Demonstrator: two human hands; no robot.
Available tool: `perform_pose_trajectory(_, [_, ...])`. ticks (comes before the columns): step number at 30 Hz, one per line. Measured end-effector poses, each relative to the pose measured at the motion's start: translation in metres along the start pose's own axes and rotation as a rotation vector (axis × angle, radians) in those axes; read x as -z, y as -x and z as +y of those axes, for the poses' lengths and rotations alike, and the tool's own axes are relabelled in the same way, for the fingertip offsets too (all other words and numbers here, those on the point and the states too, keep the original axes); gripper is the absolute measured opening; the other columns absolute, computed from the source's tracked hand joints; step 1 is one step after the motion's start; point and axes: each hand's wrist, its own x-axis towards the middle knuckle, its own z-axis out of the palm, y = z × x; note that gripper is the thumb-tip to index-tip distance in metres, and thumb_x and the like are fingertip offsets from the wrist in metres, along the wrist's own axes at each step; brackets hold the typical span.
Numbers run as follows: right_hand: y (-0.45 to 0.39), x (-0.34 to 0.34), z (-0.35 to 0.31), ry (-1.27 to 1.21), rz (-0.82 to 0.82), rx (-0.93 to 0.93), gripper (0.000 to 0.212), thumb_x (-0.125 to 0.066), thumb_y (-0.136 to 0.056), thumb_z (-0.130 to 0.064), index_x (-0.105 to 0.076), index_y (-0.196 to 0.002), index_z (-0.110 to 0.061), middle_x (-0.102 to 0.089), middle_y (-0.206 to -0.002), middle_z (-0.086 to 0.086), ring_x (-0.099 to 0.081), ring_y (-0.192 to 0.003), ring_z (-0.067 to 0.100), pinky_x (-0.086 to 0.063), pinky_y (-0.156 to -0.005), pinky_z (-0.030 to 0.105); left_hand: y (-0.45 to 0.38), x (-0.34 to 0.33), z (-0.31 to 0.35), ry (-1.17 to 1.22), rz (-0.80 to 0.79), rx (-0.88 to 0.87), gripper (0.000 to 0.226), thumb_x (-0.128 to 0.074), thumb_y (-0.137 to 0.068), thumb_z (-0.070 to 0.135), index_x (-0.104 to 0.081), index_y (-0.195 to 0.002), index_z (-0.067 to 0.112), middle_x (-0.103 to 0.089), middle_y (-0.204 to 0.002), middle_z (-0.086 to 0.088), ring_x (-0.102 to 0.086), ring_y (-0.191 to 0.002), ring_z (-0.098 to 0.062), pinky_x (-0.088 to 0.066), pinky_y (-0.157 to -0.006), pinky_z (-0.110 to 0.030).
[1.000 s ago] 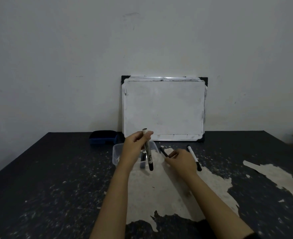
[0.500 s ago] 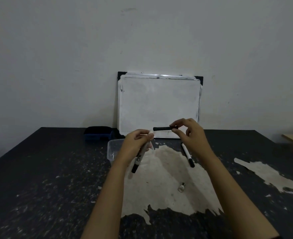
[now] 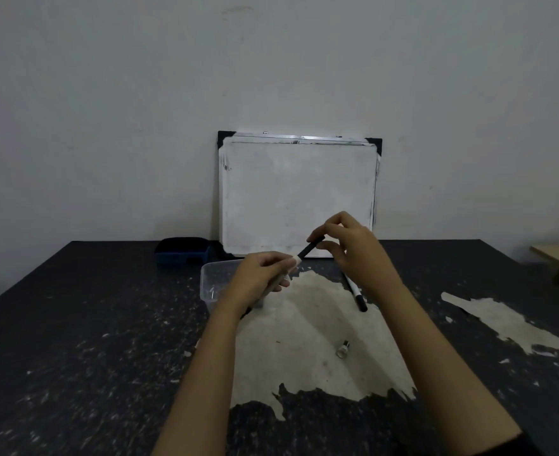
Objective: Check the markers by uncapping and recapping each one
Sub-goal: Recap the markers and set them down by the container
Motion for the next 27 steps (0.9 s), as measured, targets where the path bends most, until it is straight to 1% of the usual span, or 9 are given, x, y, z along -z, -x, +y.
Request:
perform_pose_trajectory(3, [0.004,-0.002,-0.006,-0.139,-0.016,-0.019,0.023,-0.064,-0.094,-0.011,-0.07,-0.108,-0.028,-0.061,-0.107,-0.009,-0.055,-0.074,0.002,-0.05,-0.072,0.026,0.0,-0.005,-0.002,0.037,-0.011,-0.001,0.02,-0.063,-0.091,0.031,-0.073,-0.103,0.019,-0.076,-0.096,-0.004,-0.07,-0.076,-0.014,-0.057,-0.068,-0.022])
perform_pose_trajectory(6, [0.008,0.0,-0.013,-0.316,-0.002,-0.059,0.03,-0.062,-0.096,-0.008,-0.062,-0.115,-0.031,-0.068,-0.104,-0.013,-0.06,-0.075,0.005,-0.045,-0.068,0.014,0.0,-0.009,-0.005,0.142,-0.013,0.032,0.02,-0.06,-0.093,0.028,-0.072,-0.103,0.015,-0.076,-0.09,-0.002,-0.07,-0.075,-0.013,-0.055,-0.065,-0.021])
perform_pose_trajectory(11, [0.02,0.002,-0.003,-0.46,0.073,-0.2,0.025,-0.058,-0.099,-0.01,-0.06,-0.119,-0.024,-0.072,-0.106,-0.01,-0.065,-0.085,-0.001,-0.049,-0.07,0.012,-0.004,-0.017,-0.009,0.388,-0.038,0.096,0.025,-0.057,-0.094,0.026,-0.071,-0.109,0.012,-0.075,-0.094,-0.001,-0.066,-0.074,-0.012,-0.054,-0.067,-0.023])
perform_pose_trajectory(15, [0.036,0.001,0.01,-0.429,0.04,-0.248,0.033,-0.053,-0.099,-0.003,-0.064,-0.117,-0.028,-0.069,-0.104,-0.009,-0.059,-0.07,-0.003,-0.045,-0.061,0.011,-0.007,-0.021,-0.012,0.595,-0.074,0.132,0.025,-0.055,-0.094,0.027,-0.07,-0.107,0.011,-0.074,-0.09,0.001,-0.062,-0.072,-0.011,-0.054,-0.067,-0.024])
perform_pose_trajectory(18, [0.039,0.001,0.01,-0.442,0.038,-0.227,0.051,-0.042,-0.097,0.006,-0.061,-0.128,-0.03,-0.067,-0.106,-0.005,-0.047,-0.052,0.005,-0.039,-0.053,0.013,-0.01,-0.027,-0.016,0.54,-0.103,0.142,0.027,-0.056,-0.094,0.027,-0.07,-0.111,0.01,-0.073,-0.094,0.0,-0.064,-0.07,-0.011,-0.054,-0.066,-0.024])
perform_pose_trajectory(20, [0.037,0.0,0.007,-0.461,0.015,-0.208,0.057,-0.039,-0.095,0.007,-0.058,-0.132,-0.033,-0.066,-0.108,-0.006,-0.041,-0.049,0.007,-0.042,-0.051,0.018,-0.01,-0.032,-0.018,0.516,-0.121,0.148,0.027,-0.057,-0.094,0.027,-0.07,-0.111,0.01,-0.072,-0.096,-0.001,-0.064,-0.07,-0.011,-0.054,-0.066,-0.024])
perform_pose_trajectory(22, [0.035,-0.003,0.004,-0.451,-0.005,-0.191,0.056,-0.039,-0.094,0.008,-0.062,-0.125,-0.033,-0.064,-0.109,-0.005,-0.048,-0.054,0.005,-0.045,-0.054,0.022,-0.011,-0.035,-0.02,0.519,-0.129,0.148,0.025,-0.058,-0.094,0.026,-0.071,-0.109,0.011,-0.072,-0.098,-0.003,-0.065,-0.069,-0.011,-0.054,-0.065,-0.024])
perform_pose_trajectory(24, [0.034,-0.006,0.003,-0.429,-0.025,-0.192,0.053,-0.039,-0.093,0.009,-0.068,-0.113,-0.03,-0.061,-0.109,-0.005,-0.056,-0.068,-0.004,-0.041,-0.062,0.017,-0.011,-0.036,-0.02,0.524,-0.126,0.148,0.024,-0.058,-0.093,0.024,-0.069,-0.109,0.01,-0.072,-0.1,-0.005,-0.065,-0.067,-0.011,-0.055,-0.064,-0.023])
perform_pose_trajectory(27, [0.036,-0.008,0.003,-0.454,-0.046,-0.234,0.048,-0.04,-0.095,0.006,-0.07,-0.113,-0.026,-0.06,-0.112,-0.005,-0.056,-0.075,-0.011,-0.04,-0.066,0.016,-0.013,-0.035,-0.022,0.528,-0.116,0.153,0.027,-0.058,-0.093,0.024,-0.067,-0.113,0.008,-0.072,-0.103,-0.007,-0.066,-0.066,-0.011,-0.055,-0.062,-0.023])
